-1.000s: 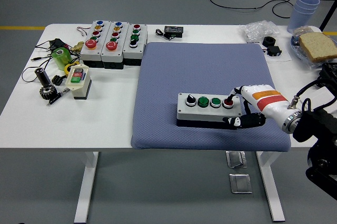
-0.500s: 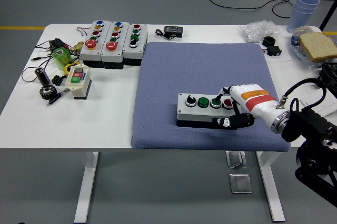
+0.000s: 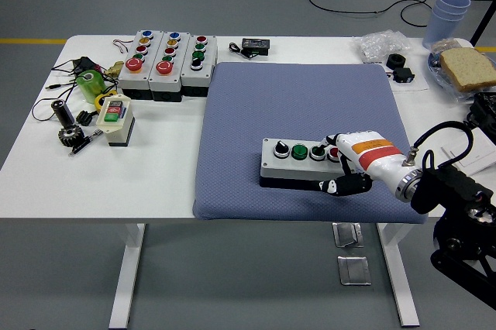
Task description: Pick up the button,place it on the desk,press the button,press the button
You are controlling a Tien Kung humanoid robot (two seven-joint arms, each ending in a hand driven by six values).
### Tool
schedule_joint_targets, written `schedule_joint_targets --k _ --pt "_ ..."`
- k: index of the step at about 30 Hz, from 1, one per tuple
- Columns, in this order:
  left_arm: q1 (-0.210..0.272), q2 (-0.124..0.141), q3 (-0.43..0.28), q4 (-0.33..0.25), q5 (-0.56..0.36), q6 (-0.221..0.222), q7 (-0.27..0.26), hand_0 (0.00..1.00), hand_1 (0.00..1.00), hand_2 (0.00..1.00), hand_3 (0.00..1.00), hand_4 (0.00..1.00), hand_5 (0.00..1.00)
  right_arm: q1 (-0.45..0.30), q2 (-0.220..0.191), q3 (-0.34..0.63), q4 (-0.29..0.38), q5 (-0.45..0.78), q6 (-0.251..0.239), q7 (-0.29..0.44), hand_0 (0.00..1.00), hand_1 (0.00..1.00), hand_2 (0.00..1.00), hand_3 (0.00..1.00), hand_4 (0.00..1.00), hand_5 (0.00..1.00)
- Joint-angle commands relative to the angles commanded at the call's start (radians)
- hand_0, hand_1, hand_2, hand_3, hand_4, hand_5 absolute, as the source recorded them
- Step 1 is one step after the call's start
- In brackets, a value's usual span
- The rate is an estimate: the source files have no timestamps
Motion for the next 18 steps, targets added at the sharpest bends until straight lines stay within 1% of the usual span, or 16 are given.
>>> schedule_joint_targets --k 2,5,6,8,9,11,12,13,14,17,18 --pt "0.001 0.0 0.002 0.0 -0.001 0.0 -0.001 0.651 0.643 0.634 0.546 0.299 0.846 -0.006 0.0 0.025 0.007 0.011 -0.022 0.008 0.187 0.002 0.204 0.667 0.864 0.478" --pt "0.003 0.0 0.0 0.0 0.0 0.0 0.0 0.651 0.643 0.634 0.546 0.299 0.846 -0.021 0.001 0.077 0.011 0.072 -0.081 0.041 0.187 0.002 0.204 0.667 0.864 0.478" --pt "0.003 0.0 0.0 0.0 0.001 0.0 0.0 0.651 0.643 0.636 0.546 0.297 0.841 -0.028 0.004 0.097 0.009 0.102 -0.104 0.057 0.364 0.22 0.423 0.785 0.864 0.477" --pt "0.004 0.0 0.0 0.0 0.001 0.0 0.0 0.651 0.643 0.636 0.546 0.297 0.841 -0.038 0.007 0.128 0.005 0.17 -0.147 0.084 0.364 0.22 0.423 0.785 0.864 0.477" --pt "0.004 0.0 0.001 0.0 0.0 -0.001 0.0 0.651 0.643 0.636 0.546 0.297 0.841 -0.047 0.014 0.15 -0.002 0.22 -0.185 0.117 0.364 0.22 0.423 0.785 0.864 0.477" --pt "0.003 0.0 0.002 0.0 0.0 -0.001 -0.001 0.651 0.643 0.636 0.546 0.297 0.841 -0.058 0.021 0.175 -0.009 0.298 -0.23 0.158 0.364 0.22 0.423 0.785 0.864 0.477" --pt "0.003 0.0 0.003 0.0 0.0 0.0 -0.001 0.651 0.643 0.637 0.546 0.299 0.846 -0.065 0.026 0.191 -0.014 0.35 -0.262 0.208 0.709 0.654 0.759 0.828 0.866 0.466" --pt "0.003 0.0 0.005 0.0 -0.002 0.0 -0.001 0.651 0.643 0.637 0.546 0.299 0.846 -0.072 0.03 0.206 -0.015 0.383 -0.273 0.238 0.709 0.654 0.759 0.828 0.866 0.466" --pt "0.002 0.0 0.006 0.0 -0.003 0.0 -0.001 0.651 0.643 0.637 0.546 0.299 0.846 -0.077 0.032 0.218 -0.016 0.435 -0.281 0.29 0.709 0.654 0.759 0.828 0.866 0.466" --pt "0.001 0.001 0.007 0.0 -0.003 0.003 -0.001 0.651 0.643 0.637 0.546 0.299 0.846 -0.099 0.032 0.268 -0.024 0.552 -0.281 0.402 0.709 0.654 0.759 0.828 0.866 0.466" --pt "0.0 0.001 0.009 0.0 -0.004 0.003 -0.002 0.651 0.642 0.637 0.546 0.298 0.845 -0.102 0.032 0.277 -0.025 0.591 -0.281 0.434 0.742 0.703 0.801 0.792 0.842 0.432"
